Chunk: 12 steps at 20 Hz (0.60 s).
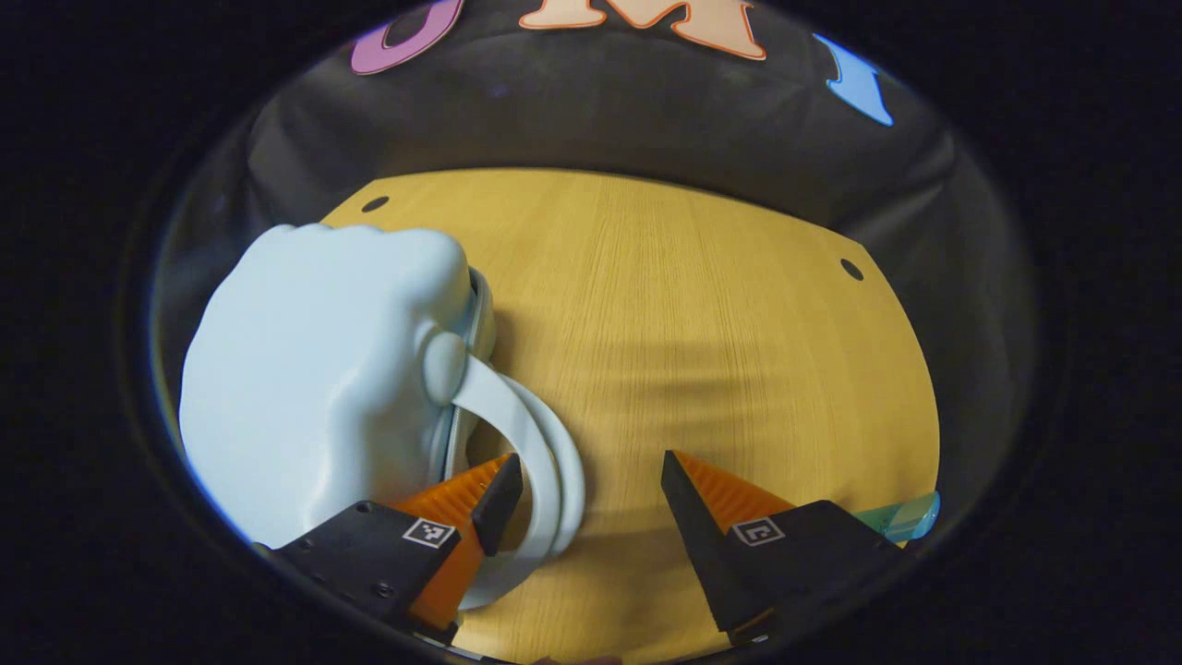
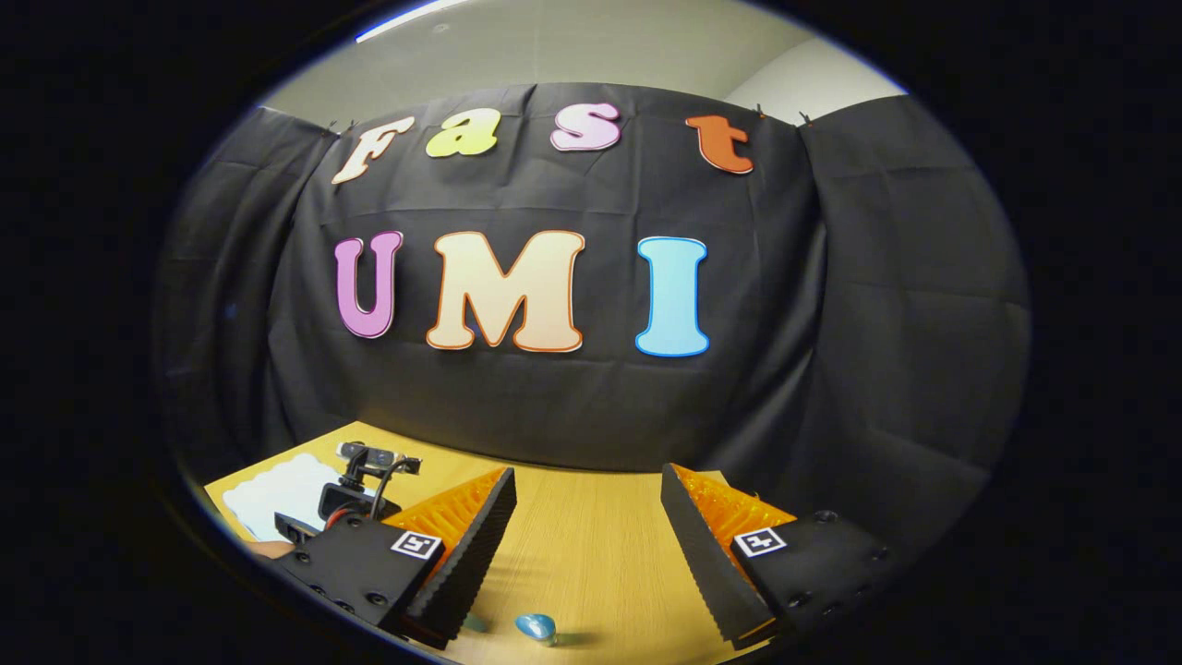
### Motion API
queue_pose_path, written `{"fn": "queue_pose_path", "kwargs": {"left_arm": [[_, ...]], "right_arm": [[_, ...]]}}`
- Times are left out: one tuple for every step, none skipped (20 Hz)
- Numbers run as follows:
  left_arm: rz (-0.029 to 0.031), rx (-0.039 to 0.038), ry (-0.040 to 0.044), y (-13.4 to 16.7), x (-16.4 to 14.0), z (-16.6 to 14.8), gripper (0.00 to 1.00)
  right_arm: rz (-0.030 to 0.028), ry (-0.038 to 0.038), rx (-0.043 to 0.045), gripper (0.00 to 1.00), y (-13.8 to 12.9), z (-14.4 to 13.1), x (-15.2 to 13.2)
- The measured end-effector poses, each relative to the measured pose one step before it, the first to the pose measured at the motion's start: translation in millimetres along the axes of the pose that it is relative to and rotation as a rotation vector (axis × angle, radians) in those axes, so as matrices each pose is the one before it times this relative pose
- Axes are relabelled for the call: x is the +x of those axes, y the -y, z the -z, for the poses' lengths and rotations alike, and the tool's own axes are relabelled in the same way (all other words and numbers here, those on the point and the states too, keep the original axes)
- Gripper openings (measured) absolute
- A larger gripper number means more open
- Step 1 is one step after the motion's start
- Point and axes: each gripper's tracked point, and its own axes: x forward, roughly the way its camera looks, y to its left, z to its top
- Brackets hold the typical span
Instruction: First open the suitcase, pack the skin care products into it, and then close the suitcase.
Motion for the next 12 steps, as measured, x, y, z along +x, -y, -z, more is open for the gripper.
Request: {"fn": "queue_pose_path", "kwargs": {"left_arm": [[0.00335, -0.00915, -0.01168, -0.07, -1.28, 2.62, 0.92], [-0.00632, 0.00554, 0.00378, -1.01, -0.71, -1.47, 0.90], [-0.01507, 0.01569, 0.01576, -5.34, -3.13, -3.36, 0.70], [-0.01330, 0.01392, 0.00854, -4.85, -0.93, -2.08, 0.55], [-0.01439, -0.00141, 0.00666, -6.09, -1.66, -0.07, 0.39], [0.01757, -0.01738, -0.01246, 2.05, 1.24, 2.87, 0.15], [0.02689, 0.00150, -0.01339, 0.98, -2.39, -1.18, 0.10], [0.02379, 0.00371, -0.00986, -1.70, 1.40, 0.16, 0.09], [0.02081, -0.00227, -0.01079, 0.19, 0.53, 2.30, 0.07], [0.01628, -0.00779, 0.00291, 1.04, -0.97, -1.25, 0.07], [0.01082, 0.00026, 0.00563, 0.78, -3.07, -0.83, 0.05], [-0.00468, 0.01228, 0.01713, 0.77, -3.06, -3.68, 0.04]], "right_arm": [[-0.00128, 0.00203, -0.00761, 0.99, 0.38, -0.41, -2.61], [-0.00118, 0.00302, -0.00519, 0.98, 0.04, -1.47, -1.62], [0.00053, 0.00386, -0.00234, 1.00, 0.13, 0.56, -2.03], [-0.00015, 0.00517, 0.00064, 0.98, 0.82, -0.87, -1.60], [-0.00138, 0.00438, 0.00455, 1.00, -0.63, 0.40, -1.34], [-0.00161, 0.00076, 0.00767, 0.99, -0.01, 0.38, -0.68], [-0.00340, -0.00066, 0.00781, 0.98, -0.23, 0.86, -0.87], [-0.00254, 0.00125, 0.00529, 0.98, -0.43, 0.98, -1.04], [-0.00214, 0.00155, 0.00222, 0.99, -0.27, 0.02, -1.43], [-0.00379, 0.00251, -0.00015, 0.98, -0.54, 0.31, -1.44], [-0.00200, 0.00402, -0.00038, 0.99, 0.18, 0.11, -1.09], [-0.00190, 0.00586, 0.00099, 1.00, -0.19, -2.00, -1.57]]}}
